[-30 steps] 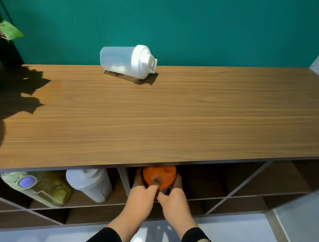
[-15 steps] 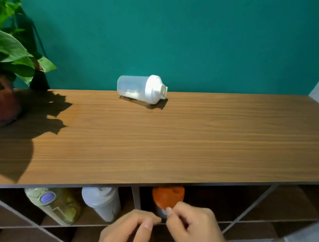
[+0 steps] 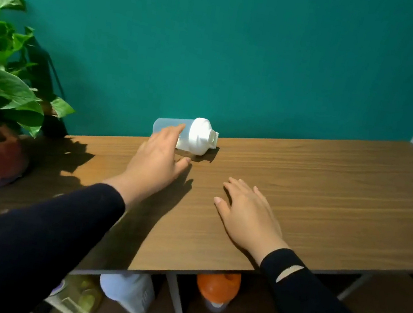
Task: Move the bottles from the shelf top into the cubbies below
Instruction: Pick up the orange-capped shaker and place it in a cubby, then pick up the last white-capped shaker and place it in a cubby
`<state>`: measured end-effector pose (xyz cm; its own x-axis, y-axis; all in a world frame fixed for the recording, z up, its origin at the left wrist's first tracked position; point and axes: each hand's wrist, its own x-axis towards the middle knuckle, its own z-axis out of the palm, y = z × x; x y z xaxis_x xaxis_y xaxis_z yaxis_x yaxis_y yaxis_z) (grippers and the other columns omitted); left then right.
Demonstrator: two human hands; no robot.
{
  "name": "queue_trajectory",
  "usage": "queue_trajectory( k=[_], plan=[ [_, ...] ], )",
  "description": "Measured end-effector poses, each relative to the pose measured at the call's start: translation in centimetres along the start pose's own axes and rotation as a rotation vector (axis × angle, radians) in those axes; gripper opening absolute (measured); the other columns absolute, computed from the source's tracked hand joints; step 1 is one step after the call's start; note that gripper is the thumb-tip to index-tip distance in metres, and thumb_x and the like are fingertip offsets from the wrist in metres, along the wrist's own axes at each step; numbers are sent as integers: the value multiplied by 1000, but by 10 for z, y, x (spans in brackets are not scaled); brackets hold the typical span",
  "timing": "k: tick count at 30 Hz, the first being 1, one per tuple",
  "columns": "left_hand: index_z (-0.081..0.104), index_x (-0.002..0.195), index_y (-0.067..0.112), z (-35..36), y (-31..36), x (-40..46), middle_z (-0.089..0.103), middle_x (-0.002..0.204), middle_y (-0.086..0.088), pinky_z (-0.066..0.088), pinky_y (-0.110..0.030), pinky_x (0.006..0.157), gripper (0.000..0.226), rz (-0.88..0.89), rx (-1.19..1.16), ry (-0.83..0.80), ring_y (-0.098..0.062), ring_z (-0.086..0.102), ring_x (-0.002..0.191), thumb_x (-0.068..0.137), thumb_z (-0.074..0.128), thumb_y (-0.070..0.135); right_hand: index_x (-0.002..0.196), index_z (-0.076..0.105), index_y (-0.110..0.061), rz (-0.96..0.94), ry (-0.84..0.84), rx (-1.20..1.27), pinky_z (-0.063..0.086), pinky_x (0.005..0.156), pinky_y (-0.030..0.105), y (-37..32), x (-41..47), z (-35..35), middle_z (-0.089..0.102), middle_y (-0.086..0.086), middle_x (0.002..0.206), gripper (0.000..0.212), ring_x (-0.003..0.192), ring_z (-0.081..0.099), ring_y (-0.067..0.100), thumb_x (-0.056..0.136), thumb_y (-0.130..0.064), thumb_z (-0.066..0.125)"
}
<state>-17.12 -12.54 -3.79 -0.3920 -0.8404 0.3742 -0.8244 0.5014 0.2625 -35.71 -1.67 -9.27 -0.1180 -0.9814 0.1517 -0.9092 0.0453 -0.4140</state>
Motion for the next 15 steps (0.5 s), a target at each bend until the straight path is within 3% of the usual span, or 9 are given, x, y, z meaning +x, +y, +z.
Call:
queue_trajectory(
  k=[3,7,11,15],
  plan=[
    [28,155,16,4,-11,43,39,158,-7,35,-54,113,87,38,114,-85,-30,37,144,85,68,48,148,44,-20,-9,34,5,17,124,40,-1,1,4,38,-3,159,56,148,26,12,100,-49,40],
    [27,155,13,15,-14,83,42,155,-11,37,-53,112,101,84,252,-231,-31,41,141,74,75,48,146,47,-18,-16,65,14,15,124,40,3,4,7,39,-1,158,55,149,26,12,101,-48,40],
    [25,154,17,31,-10,92,44,145,-15,38,-55,108,109,27,288,-208,-38,47,130,68,82,51,145,47,-17,-14,74,7,13,124,41,3,7,9,36,-1,160,54,150,23,13,101,-48,39],
    [37,139,19,31,-9,85,56,130,-12,44,-50,90,96,20,292,-134,-36,57,114,63,82,58,145,47,-17,-7,83,15,13,124,41,3,8,9,37,-1,159,56,150,24,13,100,-50,39]
  ],
)
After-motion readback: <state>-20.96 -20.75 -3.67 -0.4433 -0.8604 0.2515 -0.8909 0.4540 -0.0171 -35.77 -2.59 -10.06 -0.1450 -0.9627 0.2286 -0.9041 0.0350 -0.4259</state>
